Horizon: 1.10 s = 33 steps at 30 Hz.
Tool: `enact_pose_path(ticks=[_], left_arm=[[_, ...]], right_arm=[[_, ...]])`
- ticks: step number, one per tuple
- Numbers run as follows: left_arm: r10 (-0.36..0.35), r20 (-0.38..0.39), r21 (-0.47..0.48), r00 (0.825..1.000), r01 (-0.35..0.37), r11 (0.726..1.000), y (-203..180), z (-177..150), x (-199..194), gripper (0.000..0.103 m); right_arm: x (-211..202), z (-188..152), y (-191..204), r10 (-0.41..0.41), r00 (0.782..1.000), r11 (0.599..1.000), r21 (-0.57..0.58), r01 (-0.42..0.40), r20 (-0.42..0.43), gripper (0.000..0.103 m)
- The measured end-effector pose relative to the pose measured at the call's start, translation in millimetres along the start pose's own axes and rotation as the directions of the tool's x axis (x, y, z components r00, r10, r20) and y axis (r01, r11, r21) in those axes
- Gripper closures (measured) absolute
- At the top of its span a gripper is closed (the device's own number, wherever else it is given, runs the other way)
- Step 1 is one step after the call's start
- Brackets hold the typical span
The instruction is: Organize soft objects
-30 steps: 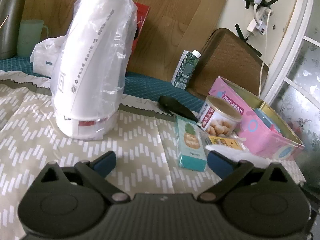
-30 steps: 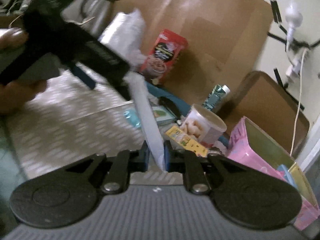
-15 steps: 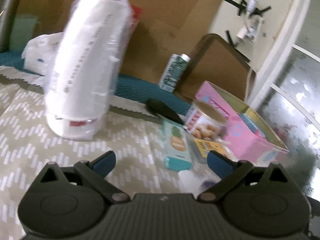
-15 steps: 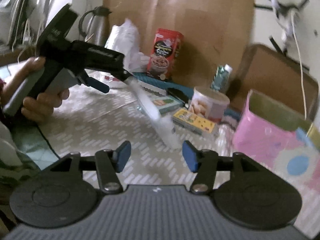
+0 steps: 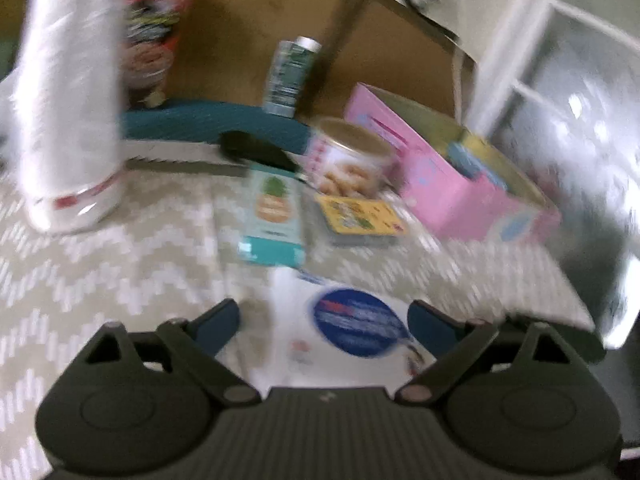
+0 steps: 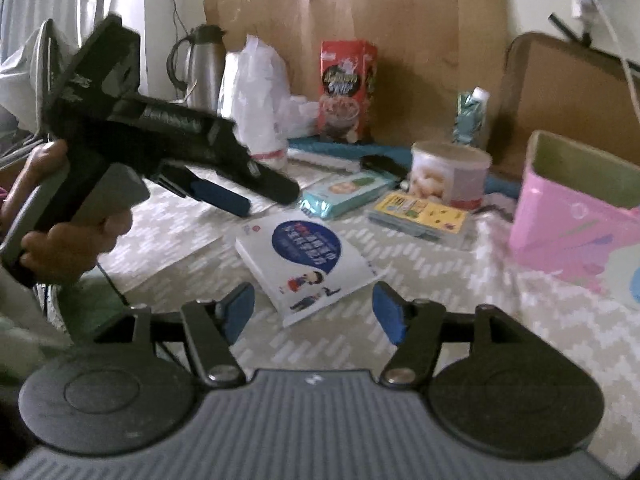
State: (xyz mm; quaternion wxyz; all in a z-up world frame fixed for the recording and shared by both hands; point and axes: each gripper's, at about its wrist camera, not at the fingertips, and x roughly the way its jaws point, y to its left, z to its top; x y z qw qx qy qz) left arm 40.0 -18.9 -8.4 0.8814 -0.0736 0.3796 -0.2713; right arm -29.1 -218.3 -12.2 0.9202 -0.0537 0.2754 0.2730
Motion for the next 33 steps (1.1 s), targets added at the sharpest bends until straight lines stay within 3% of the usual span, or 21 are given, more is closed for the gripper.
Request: enact_pose_path(ticks=[4,7,10,15,23,26,28,30,31,33], left_arm=[[0.009,-0.026,0.034,1.000,-0.008,0.999,-20.7,-4.3,1.9,0.015],[-0.009,-0.014,0.005,1.000,0.009,1.000,-22.9,0.0,-4.7,0.023],[-0.031,0.027,0.020,0.999,0.030,0.999,-35.6,15.5,-10.7,0.023],[-0.083,0.113,0.137,0.990,0.067,0.988,-84.7,57.1,-9.7,0.023],[-0.188,0.128,0.290,0.974,0.145,0.946,-160.1,111.2,56.6,0.023],[-0.145,0.133,0.320,0.980,0.096,0.942,-178.2,124.5,92.6,0.009],[-0.067,0.123,0.315,0.990,0.025,0.949,-180.0,129.9,117.1,0.011],[-0.032,0.082,0.277,0.996,0.008,0.961,-172.9,131.6,128.8,0.018],[-0.044,0.075,0.259,0.996,0.023,0.966,-166.9,129.9,126.4,0.018],[-0.057,0.101,0.261,0.993,0.028,0.965,-156.1,120.7,111.8,0.018]], right_arm=[[13.0,4.2,10.8,-0.041,0.999,0.999,-0.011,0.041,0.012,0.044],[7.6,1.5,3.4,-0.060,0.997,0.998,0.020,0.059,0.037,0.045],[-8.9,1.7,-1.0,-0.100,0.987,0.995,0.011,0.099,0.123,0.045],[-34.9,11.2,-7.0,-0.237,0.933,0.965,-0.049,0.259,0.270,0.045],[-64.1,15.5,-83.6,-0.457,0.839,0.889,0.129,0.438,0.296,0.045],[-57.7,18.5,-117.2,-0.535,0.802,0.845,0.189,0.501,0.266,0.045],[-42.6,23.7,-137.9,-0.596,0.768,0.802,0.222,0.555,0.232,0.045],[-25.6,26.2,-160.2,-0.656,0.735,0.751,0.245,0.613,0.172,0.045],[-22.3,25.6,-165.8,-0.669,0.728,0.737,0.264,0.622,0.153,0.045],[-28.5,20.1,-172.7,-0.656,0.738,0.739,0.335,0.584,0.159,0.045]])
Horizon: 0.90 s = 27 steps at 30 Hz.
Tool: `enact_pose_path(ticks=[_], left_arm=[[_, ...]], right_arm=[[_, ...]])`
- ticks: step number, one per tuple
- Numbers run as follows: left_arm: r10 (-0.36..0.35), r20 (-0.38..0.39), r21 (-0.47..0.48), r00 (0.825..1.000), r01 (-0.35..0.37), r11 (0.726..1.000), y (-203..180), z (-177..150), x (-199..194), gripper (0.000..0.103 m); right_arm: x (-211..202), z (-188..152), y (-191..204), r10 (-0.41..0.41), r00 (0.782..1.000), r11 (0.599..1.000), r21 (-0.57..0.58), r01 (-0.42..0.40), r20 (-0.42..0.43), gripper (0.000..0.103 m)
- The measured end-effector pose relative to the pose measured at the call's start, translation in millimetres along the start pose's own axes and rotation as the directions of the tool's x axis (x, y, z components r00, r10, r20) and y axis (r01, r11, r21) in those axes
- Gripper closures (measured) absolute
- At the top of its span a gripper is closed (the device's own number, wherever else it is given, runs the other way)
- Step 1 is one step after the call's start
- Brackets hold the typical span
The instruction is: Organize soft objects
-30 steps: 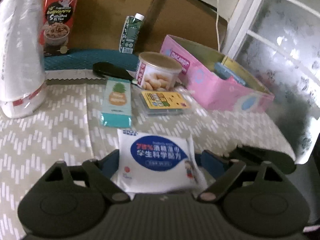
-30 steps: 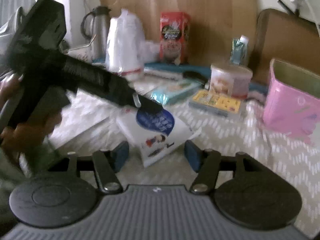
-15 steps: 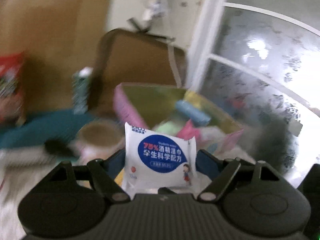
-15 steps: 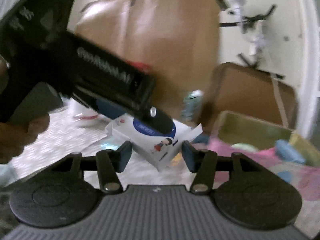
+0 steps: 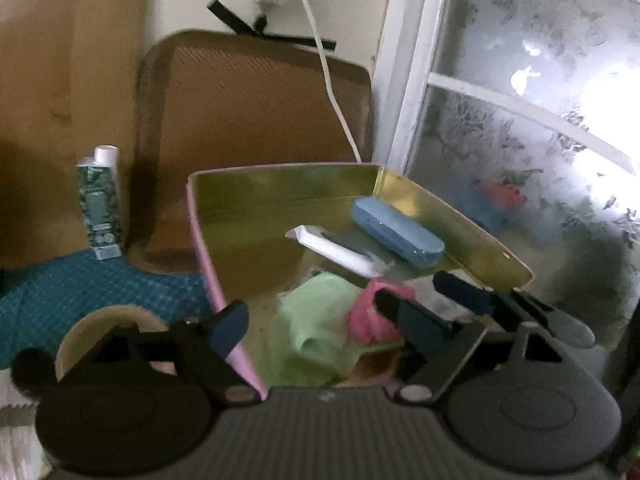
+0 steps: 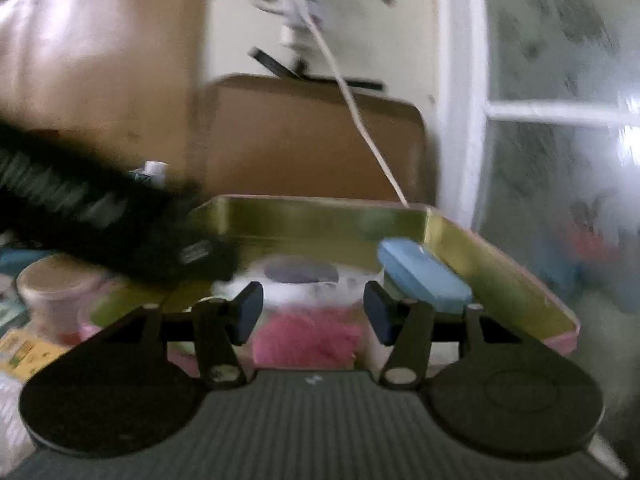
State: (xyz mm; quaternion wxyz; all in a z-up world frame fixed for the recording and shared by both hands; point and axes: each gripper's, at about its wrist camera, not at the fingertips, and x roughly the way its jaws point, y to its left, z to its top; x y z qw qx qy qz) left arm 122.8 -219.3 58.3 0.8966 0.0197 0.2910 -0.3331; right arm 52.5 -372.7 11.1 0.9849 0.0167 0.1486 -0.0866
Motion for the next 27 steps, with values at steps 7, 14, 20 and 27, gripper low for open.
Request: enact_pose_path(ticks=[7,14,20,27], left_arm=[[0.068,0.022,-0.029,0.997,-0.067,0.997,41.3,-66.8,-73.0,0.016],[0.266,-0.018,-0.191,0.964,-0.264,0.945,113.4,-123.7,-134.8,0.016],[0.370,-0.016,-0.388,0.929,-0.347,0.854,176.2,-156.9,-177.7,0.016],[0.317,0.050,-0.431,0.947,-0.265,0.862,186.8,-163.6,-185.0,0.014]], right_arm=[[-45.5,-10.5,8.7,0.054,0.992,0.997,0.054,-0.061,0.114,0.045],[-60.8,-6.6,67.6,0.303,0.950,0.953,-0.002,-0.304,0.078,0.045],[-44.6,-8.5,156.0,0.496,0.859,0.858,-0.081,-0.507,-0.127,0.044],[-9.8,-17.1,229.2,0.443,0.848,0.841,-0.195,-0.505,-0.290,0.029]])
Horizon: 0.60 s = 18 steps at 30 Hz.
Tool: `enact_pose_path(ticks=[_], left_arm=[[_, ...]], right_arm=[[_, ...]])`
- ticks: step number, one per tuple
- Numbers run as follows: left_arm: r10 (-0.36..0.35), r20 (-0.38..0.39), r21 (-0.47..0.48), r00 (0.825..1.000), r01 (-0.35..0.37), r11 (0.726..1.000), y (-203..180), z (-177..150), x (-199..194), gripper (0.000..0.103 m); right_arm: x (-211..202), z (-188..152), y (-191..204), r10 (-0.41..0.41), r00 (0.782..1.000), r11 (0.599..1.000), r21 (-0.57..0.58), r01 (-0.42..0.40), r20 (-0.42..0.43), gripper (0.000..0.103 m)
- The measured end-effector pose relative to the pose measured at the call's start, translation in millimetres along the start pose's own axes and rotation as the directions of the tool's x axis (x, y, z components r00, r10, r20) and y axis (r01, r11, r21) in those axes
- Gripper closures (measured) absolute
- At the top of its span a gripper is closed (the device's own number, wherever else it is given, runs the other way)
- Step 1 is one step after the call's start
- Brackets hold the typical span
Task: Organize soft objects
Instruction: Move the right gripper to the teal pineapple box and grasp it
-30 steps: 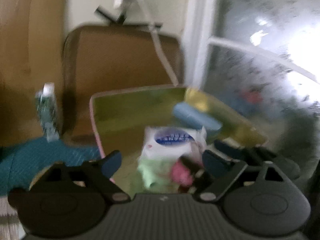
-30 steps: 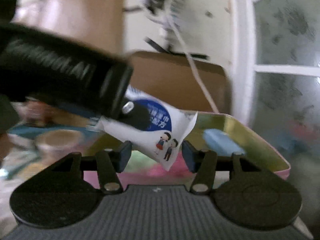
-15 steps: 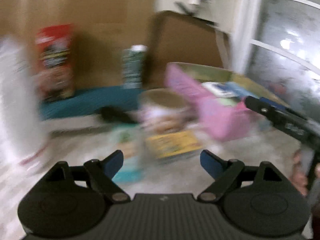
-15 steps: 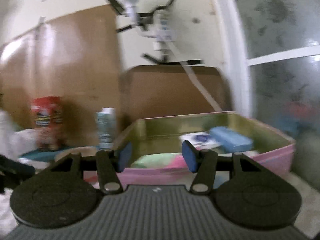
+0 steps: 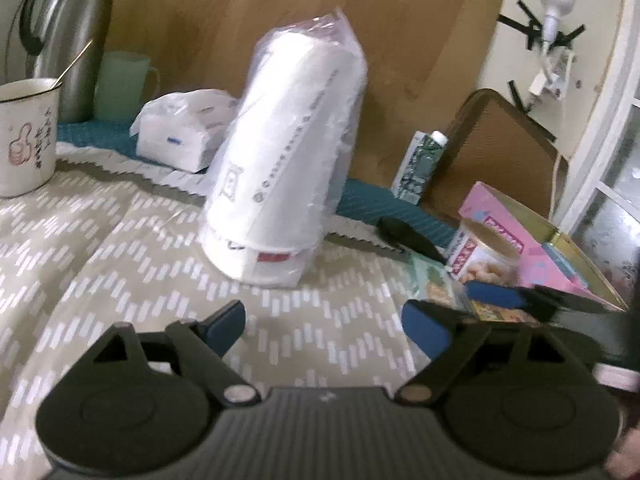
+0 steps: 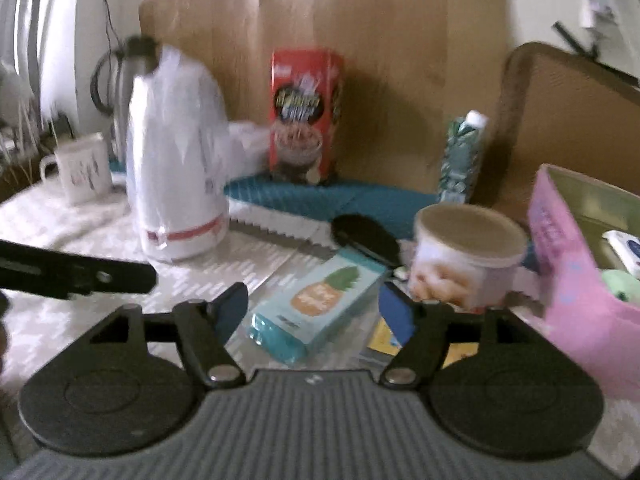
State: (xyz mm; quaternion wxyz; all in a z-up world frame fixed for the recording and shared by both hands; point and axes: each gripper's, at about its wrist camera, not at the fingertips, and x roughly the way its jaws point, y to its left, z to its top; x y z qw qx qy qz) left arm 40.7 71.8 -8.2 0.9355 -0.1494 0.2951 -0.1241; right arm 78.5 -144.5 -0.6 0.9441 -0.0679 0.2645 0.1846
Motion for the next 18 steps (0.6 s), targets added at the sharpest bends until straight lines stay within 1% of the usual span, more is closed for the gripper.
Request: enact_pose_path(ticks=[2,5,6,7,8,10,12,14,16,17,18], left_arm=[[-0.012,0.012,0.017,1.000,0.011,1.000,-1.5,-1.3,-1.8,0.014],[-0.028,0.038,0.043,0.999,0.027,0.999,-6.1,-4.8,-7.1,0.012],[-0.033,0.044,0.047,0.998,0.031,0.998,-7.0,-5.5,-8.5,0.010],[-0.037,0.050,0.050,0.998,0.034,0.998,-7.4,-5.8,-9.6,0.009],[-0.041,0.054,0.049,0.998,0.039,0.998,-7.3,-5.9,-10.0,0.009],[-0.052,0.054,0.039,0.997,0.050,0.998,-5.4,-5.3,-10.4,0.009],[-0.067,0.047,0.015,0.997,0.066,0.998,-1.0,-4.4,-9.7,0.009],[-0.077,0.035,-0.016,0.996,0.078,0.997,4.1,-3.2,-8.0,0.009],[-0.088,0.020,-0.048,0.996,0.089,0.995,9.3,-1.9,-5.7,0.009],[-0.094,0.013,-0.060,0.995,0.095,0.994,11.1,-1.4,-4.5,0.009],[-0.095,0.006,-0.068,0.995,0.095,0.993,12.0,-1.2,-3.2,0.009]], right_arm=[[13.7,0.9,1.2,-0.015,0.999,1.000,-0.018,0.015,-0.048,0.027],[19.4,4.3,-0.3,-0.020,0.998,0.999,-0.030,0.018,-0.061,0.027],[19.7,4.3,-0.3,-0.011,0.998,0.999,-0.039,0.009,-0.066,0.033],[20.7,3.8,-1.6,0.001,0.996,1.000,-0.017,-0.003,-0.084,0.039],[20.0,2.6,-4.0,0.018,0.996,1.000,0.014,-0.016,-0.087,0.041],[13.9,-1.1,-0.6,0.029,0.996,1.000,0.006,-0.028,-0.080,0.046],[2.1,-8.4,11.4,0.056,0.997,0.997,-0.052,-0.059,-0.056,0.049],[-13.4,-17.4,24.7,0.109,0.993,0.985,-0.128,-0.113,-0.035,0.050],[-30.4,-29.0,36.0,0.184,0.982,0.957,-0.221,-0.188,-0.037,0.050],[-41.6,-35.6,39.2,0.228,0.973,0.937,-0.264,-0.229,-0.035,0.051],[-49.9,-40.6,40.9,0.250,0.968,0.924,-0.291,-0.248,-0.033,0.053]])
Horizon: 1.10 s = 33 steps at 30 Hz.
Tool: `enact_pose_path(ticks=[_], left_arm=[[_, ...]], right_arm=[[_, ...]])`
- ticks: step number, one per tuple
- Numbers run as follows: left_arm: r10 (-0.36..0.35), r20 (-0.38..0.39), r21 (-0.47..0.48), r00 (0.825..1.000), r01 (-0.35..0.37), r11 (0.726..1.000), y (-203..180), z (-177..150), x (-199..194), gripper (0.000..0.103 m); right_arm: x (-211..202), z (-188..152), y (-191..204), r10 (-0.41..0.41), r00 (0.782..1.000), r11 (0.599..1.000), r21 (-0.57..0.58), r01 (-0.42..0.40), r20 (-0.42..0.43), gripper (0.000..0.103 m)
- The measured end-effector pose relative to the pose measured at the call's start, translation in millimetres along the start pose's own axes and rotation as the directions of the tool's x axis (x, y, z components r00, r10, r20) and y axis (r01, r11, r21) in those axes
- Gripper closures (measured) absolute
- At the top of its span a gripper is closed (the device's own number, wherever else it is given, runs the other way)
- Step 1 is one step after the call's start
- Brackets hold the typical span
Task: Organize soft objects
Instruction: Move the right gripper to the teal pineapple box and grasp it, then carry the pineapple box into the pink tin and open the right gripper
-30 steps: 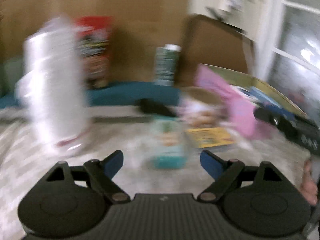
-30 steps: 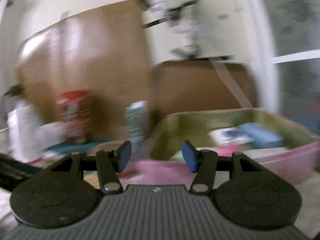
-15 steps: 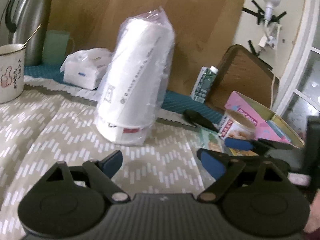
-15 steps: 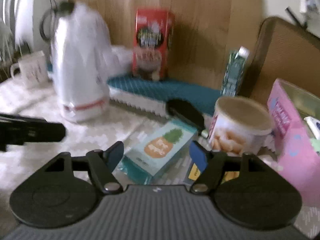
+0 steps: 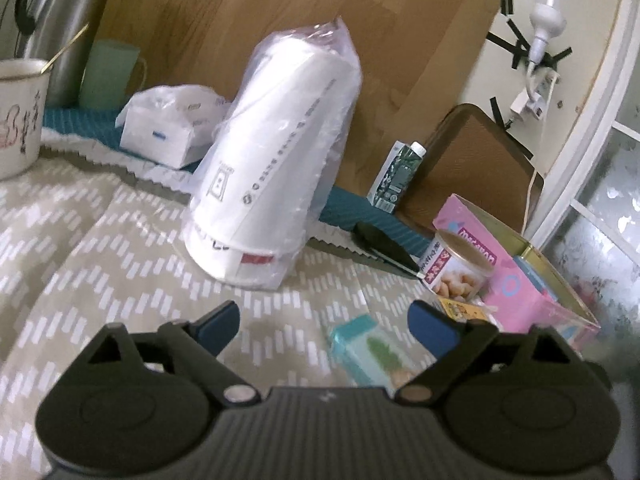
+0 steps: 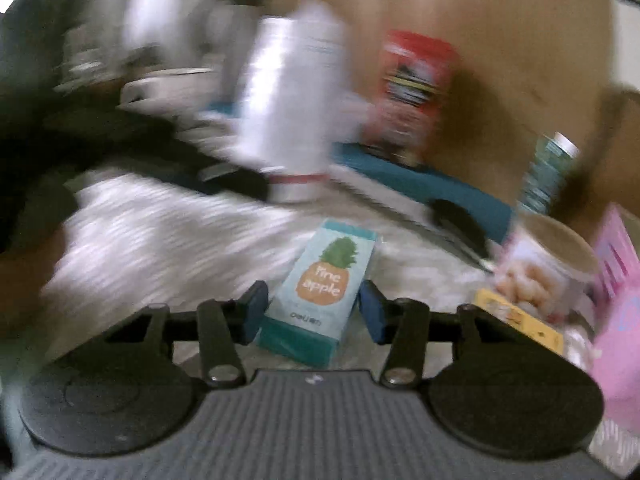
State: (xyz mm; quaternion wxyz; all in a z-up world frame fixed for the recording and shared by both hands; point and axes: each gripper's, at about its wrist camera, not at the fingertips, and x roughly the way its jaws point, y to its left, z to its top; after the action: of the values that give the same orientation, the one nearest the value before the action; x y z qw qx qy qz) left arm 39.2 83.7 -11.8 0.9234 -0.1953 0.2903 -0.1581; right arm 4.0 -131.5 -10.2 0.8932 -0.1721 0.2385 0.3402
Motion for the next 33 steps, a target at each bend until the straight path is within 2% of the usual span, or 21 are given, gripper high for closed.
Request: enact_pose_path(ticks=[2,4,5,6,9,10,12,15,17,18,20,21,24,28,31,33], left_arm=[[0.002,-0.014,-0.009,1.000,-0.002,1.000,0.9,0.6,3.0,0.009],[0.006,-0.028,-0.009,1.000,-0.007,1.000,0.7,0.6,5.5,0.009],[0.008,-0.038,-0.006,0.999,-0.008,1.000,0.0,0.7,6.4,0.009],[0.009,-0.047,-0.003,0.999,-0.009,1.000,-1.5,0.1,6.5,0.009],[-0.030,-0.081,-0.005,0.996,0.030,1.000,-8.9,-2.8,2.7,0.008],[-0.059,-0.095,-0.021,0.994,0.057,0.998,-11.4,-4.1,1.6,0.008],[-0.104,-0.139,-0.053,0.985,0.097,0.994,-18.3,-5.7,4.2,0.008],[-0.119,-0.210,-0.081,0.970,0.104,0.991,-31.6,-6.4,15.1,0.012],[-0.112,-0.238,-0.075,0.965,0.096,0.993,-42.2,-6.1,21.8,0.028],[-0.112,-0.261,-0.077,0.959,0.095,0.993,-47.1,-5.9,26.9,0.047],[-0.081,-0.274,-0.069,0.958,0.065,0.995,-56.3,-6.0,33.1,0.060],[-0.066,-0.273,-0.049,0.960,0.055,0.997,-62.0,-4.9,34.9,0.068],[-0.082,-0.269,-0.005,0.960,0.083,0.997,-83.4,2.8,40.2,0.069],[-0.105,-0.269,0.102,0.957,0.137,0.985,-130.0,16.7,57.9,0.069],[-0.147,-0.269,0.169,0.952,0.197,0.966,-168.9,28.5,77.3,0.069],[-0.182,-0.269,0.208,0.946,0.241,0.948,-197.5,35.6,92.9,0.069]], right_arm=[[-11.8,-6.9,8.1,-0.022,1.000,0.999,-0.036,0.022,0.011,0.050],[-15.6,-8.0,6.9,-0.047,0.999,0.999,-0.013,0.047,0.000,0.049],[-15.7,-8.2,3.6,-0.042,0.999,0.999,0.028,0.043,-0.009,0.050],[-15.3,-8.3,-1.0,-0.020,1.000,0.996,0.086,0.021,-0.016,0.058],[-13.9,-8.7,-12.0,0.025,1.000,0.972,0.235,-0.022,-0.012,0.059],[-15.3,-10.6,-14.7,0.038,0.999,0.960,0.277,-0.035,-0.005,0.059],[-18.1,-17.0,-27.1,0.082,0.996,0.913,0.400,-0.085,0.025,0.059],[-21.7,-27.0,-40.4,0.134,0.988,0.840,0.521,-0.151,0.070,0.060],[-24.3,-30.9,-44.2,0.152,0.984,0.809,0.561,-0.175,0.088,0.060],[-25.2,-31.3,-44.3,0.157,0.983,0.802,0.569,-0.184,0.096,0.060],[-29.9,-31.5,-42.3,0.156,0.981,0.803,0.564,-0.192,0.112,0.060],[-33.5,-31.5,-40.3,0.139,0.983,0.812,0.554,-0.181,0.118,0.060],[-48.7,-36.4,-41.7,0.067,0.987,0.838,0.529,-0.136,0.147,0.060],[-64.3,-44.0,-56.5,-0.039,0.979,0.843,0.533,-0.075,0.200,0.060],[-82.9,-46.4,-69.5,-0.162,0.962,0.848,0.529,0.021,0.220,0.060],[-95.9,-47.8,-82.6,-0.249,0.941,0.839,0.537,0.091,0.229,0.060]])
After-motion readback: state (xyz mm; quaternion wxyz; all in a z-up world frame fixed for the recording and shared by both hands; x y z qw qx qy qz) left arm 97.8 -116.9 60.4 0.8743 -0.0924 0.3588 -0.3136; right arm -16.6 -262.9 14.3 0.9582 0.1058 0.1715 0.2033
